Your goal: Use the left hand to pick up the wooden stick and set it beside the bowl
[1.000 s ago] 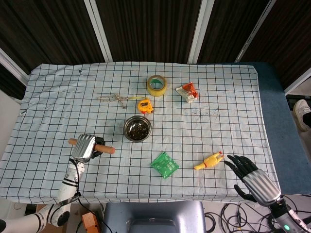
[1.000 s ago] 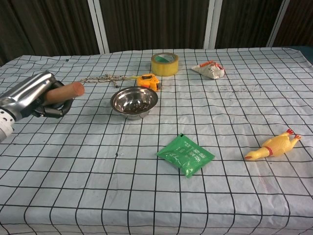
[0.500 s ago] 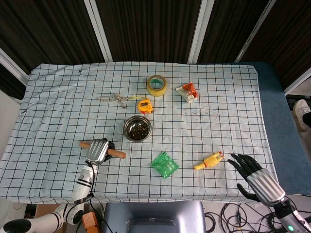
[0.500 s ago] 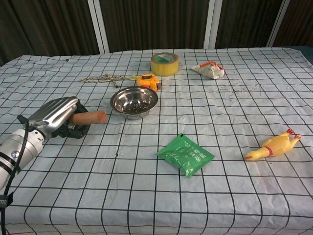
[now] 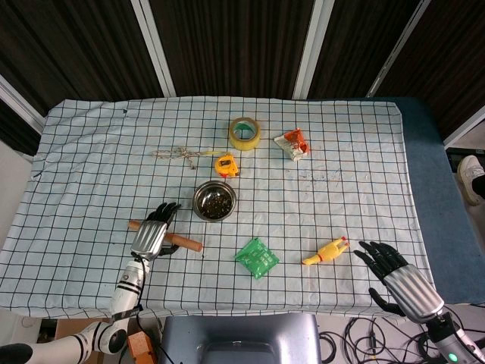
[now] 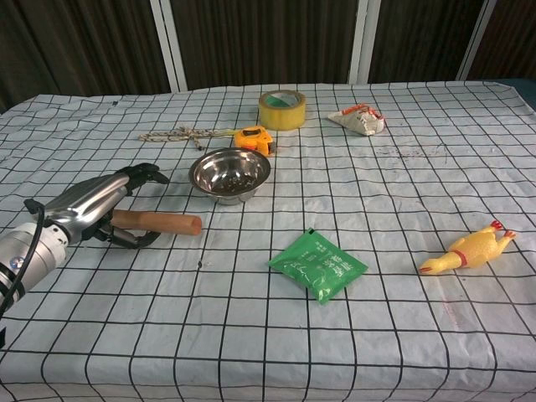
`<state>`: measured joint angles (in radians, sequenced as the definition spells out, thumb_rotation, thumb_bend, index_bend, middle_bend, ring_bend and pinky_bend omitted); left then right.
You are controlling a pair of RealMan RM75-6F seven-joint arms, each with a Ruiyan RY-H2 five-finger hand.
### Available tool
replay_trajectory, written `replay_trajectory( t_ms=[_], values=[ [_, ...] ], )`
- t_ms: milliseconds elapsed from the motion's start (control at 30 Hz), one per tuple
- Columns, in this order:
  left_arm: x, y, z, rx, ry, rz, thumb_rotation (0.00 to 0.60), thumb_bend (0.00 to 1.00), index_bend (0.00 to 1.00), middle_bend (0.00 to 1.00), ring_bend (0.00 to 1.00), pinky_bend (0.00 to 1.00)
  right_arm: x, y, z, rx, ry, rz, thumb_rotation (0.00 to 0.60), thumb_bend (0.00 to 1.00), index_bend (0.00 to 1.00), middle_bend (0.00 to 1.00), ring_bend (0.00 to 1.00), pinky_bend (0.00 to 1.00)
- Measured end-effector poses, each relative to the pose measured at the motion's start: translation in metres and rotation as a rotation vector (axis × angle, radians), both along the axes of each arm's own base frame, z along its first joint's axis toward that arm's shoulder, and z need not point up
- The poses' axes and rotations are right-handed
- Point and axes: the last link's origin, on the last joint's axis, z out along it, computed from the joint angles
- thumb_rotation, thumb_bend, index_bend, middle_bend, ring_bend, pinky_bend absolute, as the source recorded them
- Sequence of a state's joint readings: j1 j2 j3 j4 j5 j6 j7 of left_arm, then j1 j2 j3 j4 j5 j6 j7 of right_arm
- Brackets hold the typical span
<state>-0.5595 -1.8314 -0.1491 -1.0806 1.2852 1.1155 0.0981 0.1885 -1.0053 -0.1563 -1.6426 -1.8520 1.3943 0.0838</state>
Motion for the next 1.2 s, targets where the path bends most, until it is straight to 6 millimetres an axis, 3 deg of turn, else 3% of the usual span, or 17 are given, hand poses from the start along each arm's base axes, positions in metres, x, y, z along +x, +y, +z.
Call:
replay_trajectory(
  t_ms=[167,267,400,633,800,900,1067,1200],
  values=[
    [0.006,0.002,0.01,0.0,-0.031,-0.015,0.449,0.25,0.0,0.0,0.0,0.08,0.0,0.0,-0.002,0.004,0.006,-0.003,0.6,0.39,0.0,0.0,0.0,0.11],
    [0.007,0.002,0.016,-0.032,-0.024,-0.01,0.503,0.24,0.0,0.0,0.0,0.07,0.0,-0.001,-0.001,0.0,0.005,-0.005,0.6,0.39,0.0,0.0,0.0,0.11],
    [0.005,-0.002,0.025,-0.084,-0.009,0.011,0.531,0.24,0.0,0.0,0.0,0.06,0.0,-0.001,0.0,-0.006,0.003,-0.008,0.6,0.39,0.0,0.0,0.0,0.11],
    [-0.001,-0.019,0.065,-0.025,0.025,-0.055,0.6,0.3,0.0,0.0,0.0,0.01,-0.001,0.0,0.002,-0.019,0.009,-0.011,0.6,0.39,0.0,0.0,0.0,0.11],
    [-0.023,-0.055,0.122,0.062,0.099,-0.154,0.6,0.31,0.0,0.0,0.0,0.0,-0.003,0.0,0.003,-0.041,0.03,-0.028,0.6,0.39,0.0,0.0,0.0,0.1],
    [-0.049,-0.094,0.156,0.098,0.147,-0.144,0.6,0.31,0.0,0.0,0.0,0.0,-0.004,0.0,0.002,-0.066,0.057,-0.047,0.6,0.39,0.0,0.0,0.0,0.09],
    [-0.081,-0.157,0.181,0.163,0.138,-0.07,0.6,0.33,0.0,0.0,0.0,0.0,-0.01,-0.004,0.001,-0.151,0.129,-0.102,0.6,0.39,0.0,0.0,0.0,0.06],
    [-0.089,-0.172,0.186,0.169,0.162,-0.1,0.6,0.33,0.0,0.0,0.0,0.0,-0.014,-0.007,-0.005,-0.214,0.19,-0.171,0.6,0.39,0.0,0.0,0.0,0.06]
  ],
)
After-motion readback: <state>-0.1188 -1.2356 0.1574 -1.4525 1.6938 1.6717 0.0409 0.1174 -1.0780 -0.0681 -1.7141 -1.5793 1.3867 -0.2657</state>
